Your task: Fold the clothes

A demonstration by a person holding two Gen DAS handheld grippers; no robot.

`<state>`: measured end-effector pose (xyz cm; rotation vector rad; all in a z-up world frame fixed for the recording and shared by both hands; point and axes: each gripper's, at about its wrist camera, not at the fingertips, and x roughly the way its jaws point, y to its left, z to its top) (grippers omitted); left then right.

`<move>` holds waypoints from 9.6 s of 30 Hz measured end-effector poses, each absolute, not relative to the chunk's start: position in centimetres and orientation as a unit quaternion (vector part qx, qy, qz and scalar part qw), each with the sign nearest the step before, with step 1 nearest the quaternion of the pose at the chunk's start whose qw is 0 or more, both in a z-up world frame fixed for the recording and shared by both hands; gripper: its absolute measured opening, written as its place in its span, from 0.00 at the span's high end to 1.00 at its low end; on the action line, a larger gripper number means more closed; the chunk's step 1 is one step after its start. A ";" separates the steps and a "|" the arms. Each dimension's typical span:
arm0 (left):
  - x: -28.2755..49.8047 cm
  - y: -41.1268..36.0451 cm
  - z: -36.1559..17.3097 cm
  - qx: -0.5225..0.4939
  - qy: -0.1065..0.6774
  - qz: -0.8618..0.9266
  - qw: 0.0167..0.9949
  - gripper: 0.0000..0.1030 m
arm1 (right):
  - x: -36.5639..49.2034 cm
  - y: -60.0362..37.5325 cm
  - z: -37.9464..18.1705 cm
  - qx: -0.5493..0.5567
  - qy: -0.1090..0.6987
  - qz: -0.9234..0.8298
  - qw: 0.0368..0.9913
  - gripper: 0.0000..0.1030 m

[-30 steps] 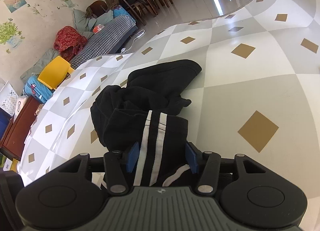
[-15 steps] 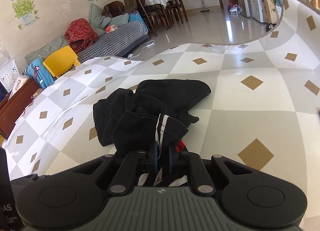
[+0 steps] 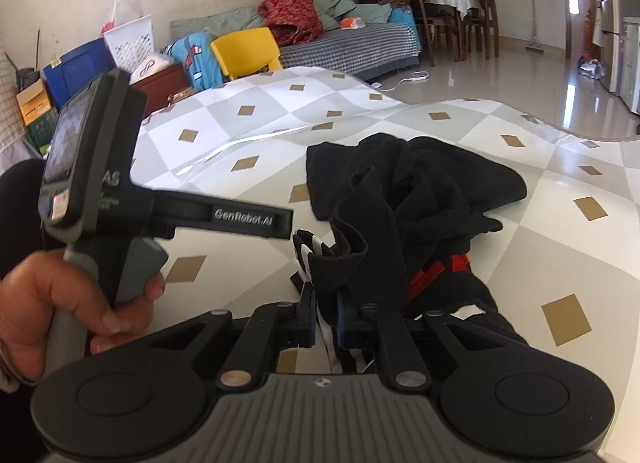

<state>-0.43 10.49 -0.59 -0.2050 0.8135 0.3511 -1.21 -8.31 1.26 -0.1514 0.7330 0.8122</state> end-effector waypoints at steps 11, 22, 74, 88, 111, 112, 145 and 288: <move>-0.8 9.2 0.2 -0.110 0.377 0.122 0.911 0.00 | -3.8 -7.2 -1.5 -0.136 0.389 0.401 0.818 0.87; -0.7 9.2 0.4 -0.133 0.377 0.105 0.911 0.00 | -2.8 -9.8 0.7 -0.088 0.372 0.365 0.849 0.68; 0.3 4.7 -4.4 -0.074 0.460 0.020 0.885 0.00 | 15.3 -15.1 -3.5 0.305 0.464 0.141 0.820 0.54; 0.6 4.7 -4.7 -0.073 0.463 0.018 0.883 0.00 | 17.1 -13.2 -5.0 0.323 0.464 0.149 0.812 0.57; -0.4 6.6 -0.8 -0.102 0.399 0.056 0.909 0.00 | 11.3 -10.2 4.6 0.181 0.313 0.319 0.876 0.91; -0.7 7.2 -0.3 -0.105 0.388 0.070 0.913 0.00 | 10.8 -10.0 5.0 0.169 0.308 0.327 0.877 0.91; -3.7 12.5 2.7 -0.166 0.331 0.101 0.923 0.00 | -2.6 -3.7 1.3 -0.094 0.326 0.475 0.812 0.86; -4.7 14.8 0.8 -0.137 0.363 0.245 0.889 0.00 | 1.4 -1.7 -0.8 -0.131 0.247 0.339 0.898 0.86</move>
